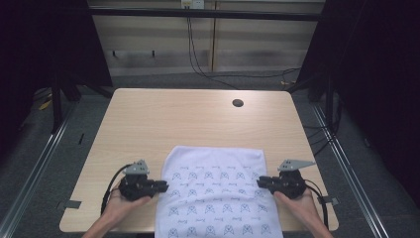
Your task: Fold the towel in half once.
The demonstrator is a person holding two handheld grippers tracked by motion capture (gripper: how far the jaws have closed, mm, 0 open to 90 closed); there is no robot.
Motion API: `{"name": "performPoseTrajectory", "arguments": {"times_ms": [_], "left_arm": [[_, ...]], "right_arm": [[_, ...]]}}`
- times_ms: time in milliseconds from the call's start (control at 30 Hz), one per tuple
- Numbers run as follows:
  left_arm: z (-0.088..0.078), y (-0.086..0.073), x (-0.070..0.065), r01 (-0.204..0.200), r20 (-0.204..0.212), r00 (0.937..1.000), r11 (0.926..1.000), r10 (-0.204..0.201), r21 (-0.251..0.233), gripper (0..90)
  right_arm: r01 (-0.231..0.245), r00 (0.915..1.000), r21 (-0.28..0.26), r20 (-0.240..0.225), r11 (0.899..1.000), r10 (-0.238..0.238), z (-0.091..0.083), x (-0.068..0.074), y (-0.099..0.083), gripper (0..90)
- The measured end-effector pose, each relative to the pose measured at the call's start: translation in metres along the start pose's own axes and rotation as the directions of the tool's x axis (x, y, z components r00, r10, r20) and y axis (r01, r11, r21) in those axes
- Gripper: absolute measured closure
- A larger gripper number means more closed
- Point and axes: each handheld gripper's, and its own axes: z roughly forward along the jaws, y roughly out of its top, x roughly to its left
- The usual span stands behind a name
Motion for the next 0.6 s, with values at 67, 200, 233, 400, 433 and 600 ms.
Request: {"name": "performPoseTrajectory", "arguments": {"times_ms": [67, 200, 233, 400, 433, 600], "left_arm": [[0.006, 0.012, 0.018, 0.031, -0.029, 0.9991, 0.9991, -0.032, -0.028, 78.9], [0.021, 0.027, 0.041, 0.058, -0.080, 0.9950, 0.9978, -0.060, -0.034, 73.4], [0.025, 0.029, 0.046, 0.069, -0.086, 0.9938, 0.9972, -0.071, -0.029, 71.4], [0.038, 0.037, 0.068, 0.096, -0.129, 0.9868, 0.9952, -0.097, -0.016, 60.8], [0.039, 0.037, 0.071, 0.114, -0.122, 0.9856, 0.9929, -0.117, -0.035, 59.8], [0.041, 0.037, 0.076, 0.111, -0.136, 0.9840, 0.9932, -0.115, -0.034, 54.1]], "right_arm": [[0.020, 0.9988, -0.001, 0.045, 1.000, -0.020, 0.005, -0.013, 0.010, 73.7], [-0.001, 0.9955, -0.023, 0.095, 1.000, 0.004, 0.021, -0.040, 0.028, 73.8], [-0.015, 0.9959, -0.032, 0.088, 0.999, 0.018, 0.025, -0.046, 0.033, 73.9], [-0.030, 0.9908, -0.031, 0.131, 0.999, 0.034, 0.050, -0.069, 0.046, 67.1], [-0.037, 0.9894, -0.023, 0.139, 0.999, 0.040, 0.053, -0.072, 0.046, 63.5], [-0.027, 0.9881, -0.005, 0.151, 1.000, 0.028, 0.060, -0.075, 0.044, 56.1]]}}
